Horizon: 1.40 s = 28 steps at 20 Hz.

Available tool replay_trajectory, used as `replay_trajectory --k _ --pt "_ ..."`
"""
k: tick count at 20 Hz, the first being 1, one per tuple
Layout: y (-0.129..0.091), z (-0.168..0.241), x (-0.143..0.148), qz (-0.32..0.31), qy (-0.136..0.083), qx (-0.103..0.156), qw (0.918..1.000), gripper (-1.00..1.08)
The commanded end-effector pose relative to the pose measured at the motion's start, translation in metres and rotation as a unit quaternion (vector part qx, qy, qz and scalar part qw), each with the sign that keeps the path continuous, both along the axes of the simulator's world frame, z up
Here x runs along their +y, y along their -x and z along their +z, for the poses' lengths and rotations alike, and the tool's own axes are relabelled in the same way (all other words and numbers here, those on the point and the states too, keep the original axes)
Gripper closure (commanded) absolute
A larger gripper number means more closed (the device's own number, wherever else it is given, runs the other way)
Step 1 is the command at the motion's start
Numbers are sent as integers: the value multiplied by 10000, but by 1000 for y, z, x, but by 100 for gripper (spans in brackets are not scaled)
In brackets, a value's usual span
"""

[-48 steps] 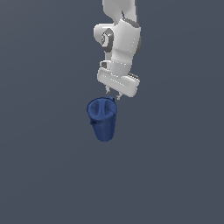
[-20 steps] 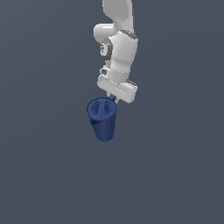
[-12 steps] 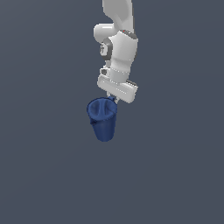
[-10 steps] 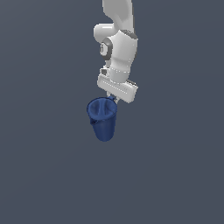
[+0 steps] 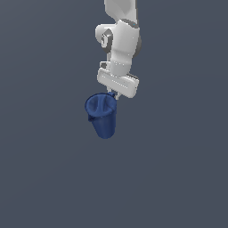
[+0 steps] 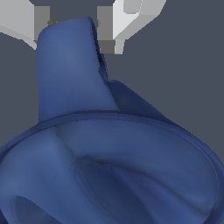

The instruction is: Pick up the object and move it to a goal position.

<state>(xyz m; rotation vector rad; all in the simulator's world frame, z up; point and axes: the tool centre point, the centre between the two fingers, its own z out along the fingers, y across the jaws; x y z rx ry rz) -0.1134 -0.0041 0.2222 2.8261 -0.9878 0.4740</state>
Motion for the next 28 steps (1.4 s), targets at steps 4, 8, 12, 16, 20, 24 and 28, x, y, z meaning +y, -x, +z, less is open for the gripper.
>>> replay_trajectory --k 4,8,12,16,20,24,28 --pt "10 36 -7 9 -21 -18 10000 108" --pt "21 68 -14 15 -35 -16 10000 108" --pt "33 105 -22 19 -44 -15 10000 108" --pt "44 142 -31 22 -51 -14 10000 108" --pt "56 180 -40 20 -48 -15 10000 108" --pt "67 217 -49 17 -44 -15 10000 108" --pt "78 255 -58 9 -31 -17 10000 108"
